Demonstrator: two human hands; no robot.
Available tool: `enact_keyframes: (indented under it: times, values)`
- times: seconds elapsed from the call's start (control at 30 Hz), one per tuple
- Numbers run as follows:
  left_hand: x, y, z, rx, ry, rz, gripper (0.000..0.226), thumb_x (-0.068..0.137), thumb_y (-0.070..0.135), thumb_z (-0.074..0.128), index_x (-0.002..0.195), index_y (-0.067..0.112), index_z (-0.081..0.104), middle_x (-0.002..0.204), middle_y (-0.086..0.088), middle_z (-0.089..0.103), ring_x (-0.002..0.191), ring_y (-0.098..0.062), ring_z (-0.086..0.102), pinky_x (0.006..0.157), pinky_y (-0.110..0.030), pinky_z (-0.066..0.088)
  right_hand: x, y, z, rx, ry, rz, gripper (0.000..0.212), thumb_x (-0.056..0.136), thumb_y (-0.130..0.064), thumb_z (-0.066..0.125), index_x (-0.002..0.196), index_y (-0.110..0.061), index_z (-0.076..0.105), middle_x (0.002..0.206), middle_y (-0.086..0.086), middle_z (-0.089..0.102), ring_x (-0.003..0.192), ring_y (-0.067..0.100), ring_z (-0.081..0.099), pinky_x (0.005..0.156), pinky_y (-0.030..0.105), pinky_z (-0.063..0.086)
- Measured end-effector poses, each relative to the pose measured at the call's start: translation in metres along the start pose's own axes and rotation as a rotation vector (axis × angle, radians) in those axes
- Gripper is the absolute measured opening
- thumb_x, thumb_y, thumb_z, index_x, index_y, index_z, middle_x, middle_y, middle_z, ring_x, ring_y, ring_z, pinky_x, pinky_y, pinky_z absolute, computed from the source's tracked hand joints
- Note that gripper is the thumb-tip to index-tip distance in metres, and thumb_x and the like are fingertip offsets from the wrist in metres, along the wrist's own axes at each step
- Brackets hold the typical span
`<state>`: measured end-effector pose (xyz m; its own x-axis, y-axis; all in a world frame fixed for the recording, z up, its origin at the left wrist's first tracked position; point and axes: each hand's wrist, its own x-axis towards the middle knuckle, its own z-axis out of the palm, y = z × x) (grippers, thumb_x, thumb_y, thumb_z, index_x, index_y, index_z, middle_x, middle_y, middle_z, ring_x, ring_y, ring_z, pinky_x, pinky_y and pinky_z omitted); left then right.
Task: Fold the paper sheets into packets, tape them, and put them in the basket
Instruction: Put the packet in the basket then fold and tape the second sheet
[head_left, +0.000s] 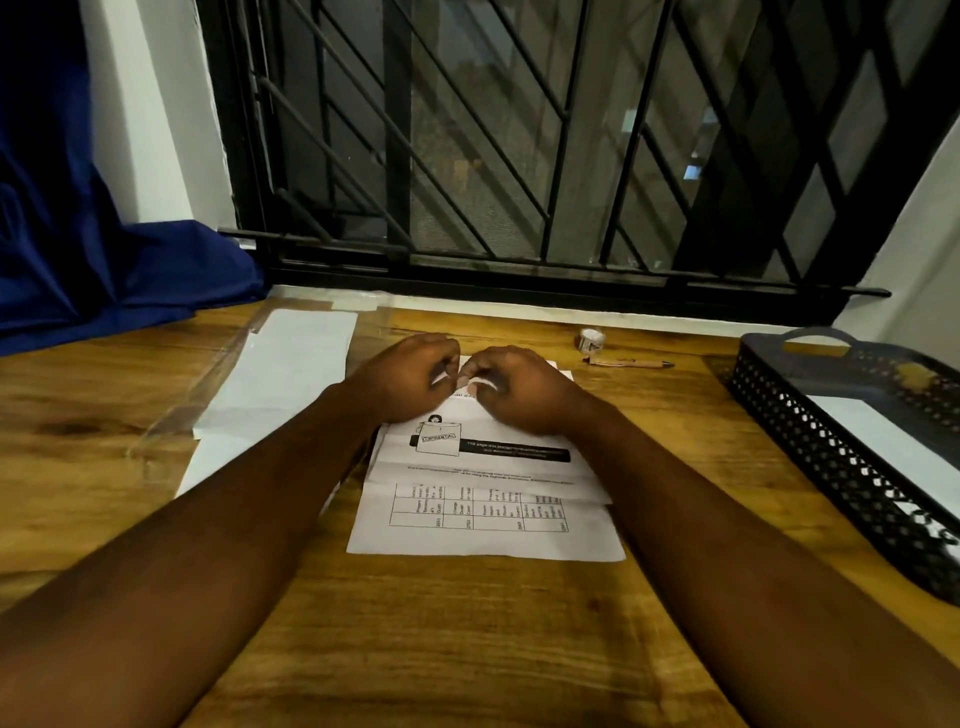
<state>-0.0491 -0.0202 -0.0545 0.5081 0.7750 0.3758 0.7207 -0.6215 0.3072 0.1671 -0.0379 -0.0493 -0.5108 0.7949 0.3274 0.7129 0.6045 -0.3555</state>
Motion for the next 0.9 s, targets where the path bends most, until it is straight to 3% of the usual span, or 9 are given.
enact_keyframes:
  times: [0.07,0.17,0.37,0.47,0.57,0.63,0.73,0.83,0.9]
  values:
    - [-0.001,-0.001,-0.001,-0.018,-0.002,-0.015,0.019,0.09,0.052,0.053,0.093,0.033,0.055,0.099,0.011,0.059,0.096,-0.013,0.056,0.085,-0.047,0.055,-0.003,0.01,-0.008,0.057,0.046,0.024,0.017,0.097,-0.012,0.066,0.108,-0.017,0.078,0.108,-0.005,0.076,0.102,0.011,0.068,0.096,0.029,0.054]
    - [0.001,-0.005,0.002,-0.044,0.011,0.002,0.015,0.094,0.047,0.062,0.09,0.034,0.055,0.101,0.013,0.06,0.099,-0.011,0.058,0.089,-0.046,0.057,-0.018,0.037,-0.025,0.096,0.098,0.083,0.01,0.097,-0.009,0.072,0.101,-0.011,0.081,0.101,-0.003,0.078,0.096,0.002,0.07,0.088,0.007,0.049]
    - [0.003,-0.008,-0.002,-0.091,0.002,-0.001,0.029,0.087,0.058,0.065,0.093,0.03,0.061,0.098,0.011,0.064,0.096,-0.014,0.061,0.087,-0.048,0.057,-0.032,0.068,-0.039,0.112,0.181,0.199,0.009,0.094,-0.005,0.074,0.092,-0.01,0.08,0.096,-0.005,0.08,0.093,0.002,0.072,0.083,0.006,0.051]
    - [0.005,-0.008,-0.006,-0.083,-0.043,-0.022,0.046,0.083,0.068,0.065,0.11,0.031,0.063,0.115,0.01,0.062,0.11,-0.013,0.058,0.097,-0.045,0.053,-0.025,0.064,-0.034,0.043,0.162,0.171,0.01,0.094,-0.008,0.072,0.091,-0.014,0.08,0.091,-0.01,0.077,0.088,-0.002,0.07,0.077,0.005,0.049]
    - [0.013,-0.004,-0.011,-0.062,-0.195,-0.106,0.044,0.091,0.057,0.067,0.127,0.036,0.056,0.134,0.009,0.05,0.127,-0.013,0.047,0.111,-0.044,0.044,-0.023,0.063,-0.032,0.012,0.17,0.169,0.015,0.096,-0.005,0.066,0.099,-0.012,0.079,0.099,-0.006,0.077,0.089,0.002,0.068,0.08,0.01,0.052]
    - [0.018,0.001,-0.015,-0.042,-0.269,-0.136,0.045,0.093,0.052,0.068,0.133,0.038,0.053,0.137,0.007,0.046,0.131,-0.014,0.043,0.113,-0.043,0.04,-0.022,0.062,-0.029,-0.023,0.18,0.164,0.02,0.097,-0.004,0.062,0.107,-0.01,0.078,0.108,0.0,0.075,0.097,0.01,0.068,0.09,0.023,0.057]
    - [0.027,0.009,-0.025,-0.012,-0.346,-0.18,0.05,0.093,0.048,0.07,0.137,0.035,0.051,0.134,0.005,0.047,0.129,-0.014,0.044,0.108,-0.035,0.04,-0.019,0.056,-0.023,-0.116,0.153,0.164,0.025,0.096,-0.031,0.066,0.115,-0.018,0.075,0.115,-0.002,0.071,0.109,0.017,0.064,0.098,0.041,0.055]
    - [0.037,0.014,-0.033,-0.007,-0.431,-0.233,0.061,0.091,0.047,0.074,0.143,0.031,0.046,0.133,0.005,0.051,0.12,-0.014,0.049,0.098,-0.029,0.04,-0.017,0.045,-0.021,-0.158,0.088,0.196,0.049,0.094,-0.061,0.058,0.124,-0.025,0.07,0.122,-0.003,0.068,0.116,0.02,0.059,0.101,0.043,0.05]
    - [0.041,0.017,-0.035,0.0,-0.447,-0.262,0.062,0.088,0.047,0.077,0.141,0.03,0.049,0.128,0.007,0.052,0.117,-0.015,0.051,0.098,-0.03,0.042,-0.018,0.042,-0.023,-0.145,0.094,0.178,0.053,0.093,-0.065,0.062,0.126,-0.024,0.068,0.123,-0.003,0.067,0.117,0.019,0.058,0.102,0.042,0.05]
